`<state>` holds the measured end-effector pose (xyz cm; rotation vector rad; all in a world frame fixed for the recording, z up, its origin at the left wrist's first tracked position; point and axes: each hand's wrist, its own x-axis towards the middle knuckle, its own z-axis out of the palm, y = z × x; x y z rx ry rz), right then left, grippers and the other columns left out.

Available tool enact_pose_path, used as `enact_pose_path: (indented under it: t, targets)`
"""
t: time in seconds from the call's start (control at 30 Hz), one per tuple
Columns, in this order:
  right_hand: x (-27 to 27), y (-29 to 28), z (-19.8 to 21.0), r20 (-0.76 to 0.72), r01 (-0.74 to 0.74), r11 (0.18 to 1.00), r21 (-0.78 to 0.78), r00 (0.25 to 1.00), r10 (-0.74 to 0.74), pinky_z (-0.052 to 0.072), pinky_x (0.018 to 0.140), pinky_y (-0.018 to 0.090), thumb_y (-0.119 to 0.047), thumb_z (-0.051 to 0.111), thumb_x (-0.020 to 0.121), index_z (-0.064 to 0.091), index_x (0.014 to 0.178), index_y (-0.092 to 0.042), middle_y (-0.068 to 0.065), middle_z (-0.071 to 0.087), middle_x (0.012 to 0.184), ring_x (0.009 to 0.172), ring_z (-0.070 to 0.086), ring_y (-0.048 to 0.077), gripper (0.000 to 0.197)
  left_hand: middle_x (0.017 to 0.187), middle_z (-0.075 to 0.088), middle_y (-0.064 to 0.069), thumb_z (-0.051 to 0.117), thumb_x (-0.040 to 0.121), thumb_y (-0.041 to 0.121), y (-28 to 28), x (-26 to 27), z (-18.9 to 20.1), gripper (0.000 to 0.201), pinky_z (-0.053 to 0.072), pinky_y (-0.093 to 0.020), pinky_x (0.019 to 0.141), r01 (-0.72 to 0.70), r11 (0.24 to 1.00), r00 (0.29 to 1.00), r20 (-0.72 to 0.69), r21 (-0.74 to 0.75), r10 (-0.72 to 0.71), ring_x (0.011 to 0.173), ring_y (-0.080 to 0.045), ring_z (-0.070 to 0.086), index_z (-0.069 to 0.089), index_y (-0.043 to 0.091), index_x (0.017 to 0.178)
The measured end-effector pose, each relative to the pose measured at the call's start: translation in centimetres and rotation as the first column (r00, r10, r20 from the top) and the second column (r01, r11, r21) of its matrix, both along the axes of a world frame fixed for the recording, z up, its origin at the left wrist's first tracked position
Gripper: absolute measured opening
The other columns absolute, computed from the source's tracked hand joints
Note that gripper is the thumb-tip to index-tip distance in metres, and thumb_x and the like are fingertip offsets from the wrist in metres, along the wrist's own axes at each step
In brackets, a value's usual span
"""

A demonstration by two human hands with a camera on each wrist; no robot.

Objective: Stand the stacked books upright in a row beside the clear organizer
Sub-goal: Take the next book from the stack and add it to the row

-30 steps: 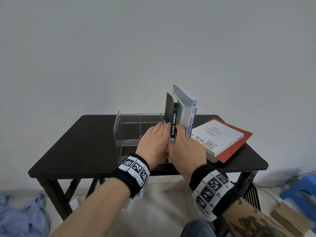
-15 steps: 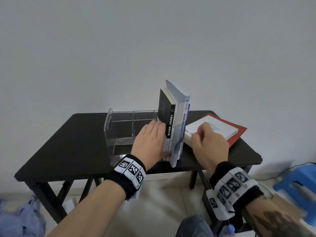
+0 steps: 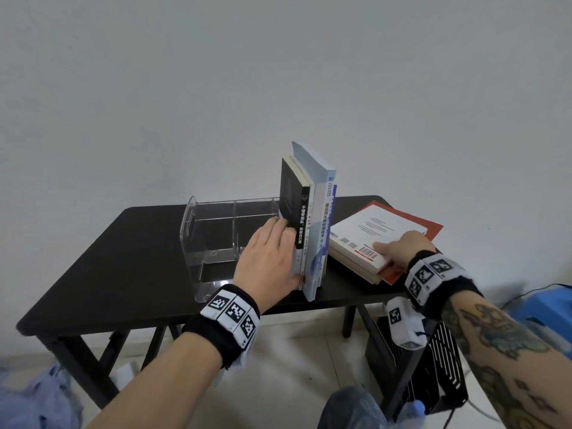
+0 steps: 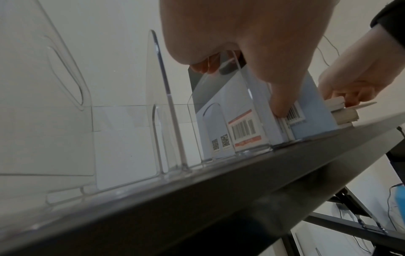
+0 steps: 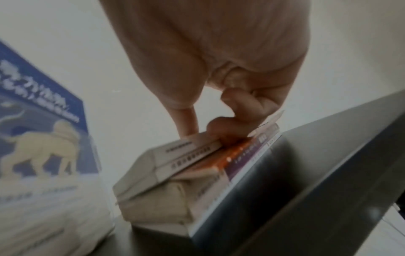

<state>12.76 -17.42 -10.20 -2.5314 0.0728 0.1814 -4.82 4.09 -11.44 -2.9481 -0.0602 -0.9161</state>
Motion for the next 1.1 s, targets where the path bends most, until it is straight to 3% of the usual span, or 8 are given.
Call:
enact_pose_path:
  t: [0.2, 0.47, 0.57, 0.63, 0.7, 0.8, 0.97, 1.1]
  targets:
    - [0.6, -1.9, 0.4, -0.198, 0.16, 0.925, 0.344, 0.976, -0.096, 0.03, 0.034, 0.019, -0.021, 0.079, 0.077, 0.06, 0.079, -0.004, 0.005, 0.053, 0.043, 0.03, 0.04, 0.014, 0.025, 0.127, 0.06, -0.016, 0.088, 0.051, 0.045, 0.0, -0.2, 0.2, 0.085, 0.035, -0.037, 0.107, 0.004, 1.0, 1.0, -0.002, 0.009, -0.004, 0.124, -0.033, 0.053, 0.056, 0.004, 0.119]
    - [-1.8, -1.4, 3.5, -0.168, 0.129, 0.759, 0.638, 0.985, -0.026, 0.028, 0.024, 0.013, -0.007, 0.055, 0.091, 0.054, 0.088, 0.001, 0.012, 0.054, 0.057, 0.022, 0.04, 0.007, 0.009, 0.124, 0.061, -0.016, 0.088, 0.053, 0.043, -0.1, -0.4, 0.7, 0.08, 0.041, -0.039, 0.105, 0.005, 1.0, 1.0, -0.018, 0.029, -0.004, 0.121, -0.033, 0.055, 0.058, 0.004, 0.116]
    - [-3.0, -0.6, 5.4, 0.039, 0.025, 0.714, 0.7, 0.997, -0.074, 0.034, 0.028, 0.018, -0.006, 0.056, 0.089, 0.053, 0.106, 0.011, 0.017, 0.055, 0.058, 0.026, 0.045, 0.014, 0.025, 0.121, 0.063, -0.013, 0.086, 0.06, 0.041, -0.1, -0.6, 1.0, 0.069, 0.044, -0.039, 0.103, 0.024, 0.999, 1.0, 0.003, 0.048, -0.024, 0.119, -0.031, 0.057, 0.06, 0.006, 0.113]
    - [-4.6, 0.1, 7.2, 0.233, -0.08, 0.706, 0.703, 0.965, -0.122, 0.041, 0.035, 0.025, -0.011, 0.056, 0.085, 0.046, 0.114, 0.005, 0.017, 0.058, 0.055, 0.031, 0.05, 0.021, 0.034, 0.12, 0.064, -0.011, 0.084, 0.064, 0.04, 0.0, -0.7, 1.2, 0.064, 0.045, -0.039, 0.102, 0.027, 0.998, 1.0, 0.014, 0.057, -0.028, 0.118, -0.029, 0.057, 0.06, 0.007, 0.113]
    - [-6.8, 0.9, 9.6, 0.408, -0.195, 0.695, 0.692, 0.9, -0.154, 0.046, 0.043, 0.03, -0.015, 0.052, 0.086, 0.035, 0.112, -0.008, 0.013, 0.06, 0.053, 0.036, 0.054, 0.026, 0.032, 0.119, 0.065, -0.01, 0.083, 0.066, 0.04, -0.1, -0.7, 1.3, 0.06, 0.045, -0.038, 0.101, 0.025, 0.998, 0.999, 0.021, 0.056, -0.027, 0.117, -0.028, 0.058, 0.061, 0.008, 0.113]
    - [-10.8, 1.9, 13.6, 0.621, -0.376, 0.643, 0.667, 0.758, -0.2, 0.044, 0.038, 0.022, -0.019, 0.049, 0.091, 0.027, 0.111, -0.014, 0.015, 0.061, 0.058, 0.035, 0.055, 0.021, 0.03, 0.12, 0.064, -0.011, 0.082, 0.067, 0.038, 0.0, -0.6, 1.2, 0.057, 0.046, -0.039, 0.1, 0.032, 0.998, 0.999, 0.015, 0.057, -0.033, 0.117, -0.029, 0.058, 0.061, 0.009, 0.112]
    - [-14.9, 4.1, 16.7, 0.797, -0.574, 0.596, 0.561, 0.569, -0.203, 0.05, 0.039, 0.026, -0.024, 0.051, 0.096, 0.023, 0.107, -0.017, 0.011, 0.066, 0.073, 0.041, 0.061, 0.019, 0.031, 0.138, 0.054, -0.015, 0.077, 0.074, 0.037, 0.2, -0.5, 0.8, 0.057, 0.039, -0.038, 0.107, 0.013, 0.999, 1.0, -0.017, 0.041, -0.012, 0.129, -0.029, 0.051, 0.057, 0.011, 0.12]
    - [-16.9, 6.4, 15.1, 0.822, -0.602, 0.662, 0.447, 0.569, -0.037, 0.053, 0.044, 0.031, -0.029, 0.052, 0.097, 0.024, 0.106, -0.023, 0.002, 0.067, 0.076, 0.048, 0.064, 0.017, 0.03, 0.142, 0.051, -0.019, 0.077, 0.075, 0.034, 0.3, -0.7, 0.8, 0.056, 0.04, -0.04, 0.107, 0.012, 0.999, 0.999, -0.043, 0.044, -0.01, 0.129, -0.032, 0.05, 0.056, 0.01, 0.121]
